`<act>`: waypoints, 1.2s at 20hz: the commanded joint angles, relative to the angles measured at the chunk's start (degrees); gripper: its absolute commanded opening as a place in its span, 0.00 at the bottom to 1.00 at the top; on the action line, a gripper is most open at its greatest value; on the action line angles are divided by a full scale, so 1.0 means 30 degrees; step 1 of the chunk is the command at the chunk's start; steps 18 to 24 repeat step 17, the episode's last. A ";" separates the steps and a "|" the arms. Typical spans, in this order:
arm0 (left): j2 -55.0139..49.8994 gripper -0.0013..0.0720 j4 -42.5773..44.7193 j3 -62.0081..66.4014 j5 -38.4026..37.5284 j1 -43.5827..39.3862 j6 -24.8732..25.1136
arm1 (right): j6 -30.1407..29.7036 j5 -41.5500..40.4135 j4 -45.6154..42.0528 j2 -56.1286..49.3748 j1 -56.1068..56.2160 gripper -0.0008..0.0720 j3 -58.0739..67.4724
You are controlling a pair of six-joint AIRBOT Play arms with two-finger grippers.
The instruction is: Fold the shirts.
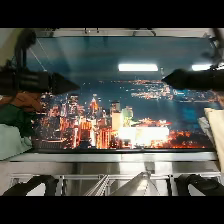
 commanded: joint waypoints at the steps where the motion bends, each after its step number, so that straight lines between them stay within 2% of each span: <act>1: 0.2907 0.03 0.0823 -0.5049 0.2120 -0.1195 -0.0102 | 0.0175 -0.3337 -0.1253 0.0466 0.5479 0.04 -0.3089; 4: 0.4313 0.04 0.0794 -0.6980 0.2543 -0.1188 -0.0117 | 0.0160 -0.3359 -0.1253 0.0328 0.5588 0.04 -0.3140; 10: 0.5785 0.04 0.0787 -0.7257 0.2528 -0.1209 -0.0182 | 0.0226 -0.2630 -0.1100 0.0313 0.5617 0.04 -0.3140; 24: 0.5974 0.04 0.0765 -0.7257 0.2514 -0.1209 -0.0189 | 0.0226 -0.2637 -0.1100 0.0291 0.5617 0.04 -0.3140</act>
